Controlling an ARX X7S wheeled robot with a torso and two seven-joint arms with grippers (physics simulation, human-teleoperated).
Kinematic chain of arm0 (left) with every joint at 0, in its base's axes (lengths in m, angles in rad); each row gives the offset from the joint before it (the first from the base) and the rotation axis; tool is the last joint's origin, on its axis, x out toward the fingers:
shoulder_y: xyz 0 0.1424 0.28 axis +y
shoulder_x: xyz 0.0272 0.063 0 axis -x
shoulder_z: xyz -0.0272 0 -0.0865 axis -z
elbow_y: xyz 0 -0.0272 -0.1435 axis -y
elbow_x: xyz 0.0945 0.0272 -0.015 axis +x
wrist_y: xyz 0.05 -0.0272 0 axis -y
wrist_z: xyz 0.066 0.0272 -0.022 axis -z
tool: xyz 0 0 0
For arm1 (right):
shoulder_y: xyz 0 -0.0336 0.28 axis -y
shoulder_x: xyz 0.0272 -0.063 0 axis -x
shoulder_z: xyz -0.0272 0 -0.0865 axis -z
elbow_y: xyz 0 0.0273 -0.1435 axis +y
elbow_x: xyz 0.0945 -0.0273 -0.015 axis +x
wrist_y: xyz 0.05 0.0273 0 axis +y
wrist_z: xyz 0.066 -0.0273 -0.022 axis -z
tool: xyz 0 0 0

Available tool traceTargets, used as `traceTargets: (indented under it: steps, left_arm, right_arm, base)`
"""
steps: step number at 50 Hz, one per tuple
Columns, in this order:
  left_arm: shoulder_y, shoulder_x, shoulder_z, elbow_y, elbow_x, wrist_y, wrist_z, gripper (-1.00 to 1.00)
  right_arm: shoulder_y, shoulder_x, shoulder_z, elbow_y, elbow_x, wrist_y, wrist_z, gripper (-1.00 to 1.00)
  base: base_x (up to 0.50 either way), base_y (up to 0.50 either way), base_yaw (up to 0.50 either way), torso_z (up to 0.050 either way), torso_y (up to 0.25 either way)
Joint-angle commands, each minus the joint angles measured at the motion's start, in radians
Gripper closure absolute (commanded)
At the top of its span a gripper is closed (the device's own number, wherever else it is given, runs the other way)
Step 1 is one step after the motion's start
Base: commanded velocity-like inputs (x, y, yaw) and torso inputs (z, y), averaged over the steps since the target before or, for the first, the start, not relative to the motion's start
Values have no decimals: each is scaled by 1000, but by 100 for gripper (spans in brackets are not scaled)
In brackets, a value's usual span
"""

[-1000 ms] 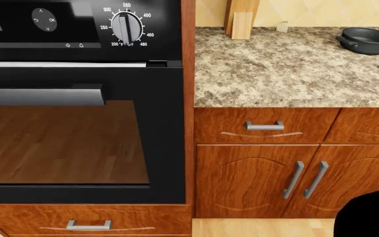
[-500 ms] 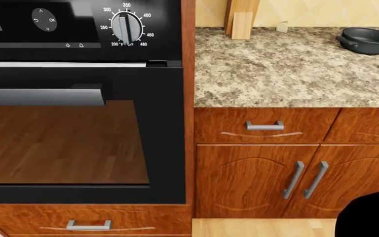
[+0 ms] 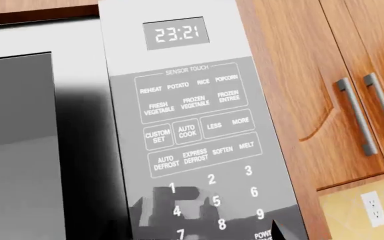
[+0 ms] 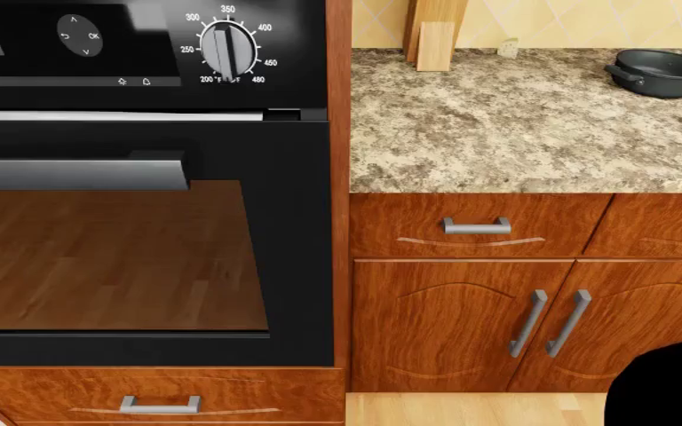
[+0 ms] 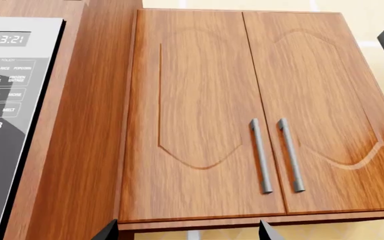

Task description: Open the microwave door

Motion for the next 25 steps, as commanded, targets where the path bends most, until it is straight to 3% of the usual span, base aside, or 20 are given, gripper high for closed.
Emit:
traceTargets:
  steps: [1,17,25]
  left_arm:
    - [-18,-41,-6,-39,28,16,1,-100]
    - [-32,-141,-135,122,-66,-93,-95,-100]
    - [-2,-215,-267,359,-226,-264,-219,-100]
  right_arm:
    - [1,1,-4,5,3,-6,3,-100]
    - [-4,1,-10,3,9,-10,11,-100]
    - [-9,4,-4,2,15,-15,13,-100]
  base:
    - [0,0,0,0,0]
    - [0,0,0,0,0]
    - [0,0,0,1,0]
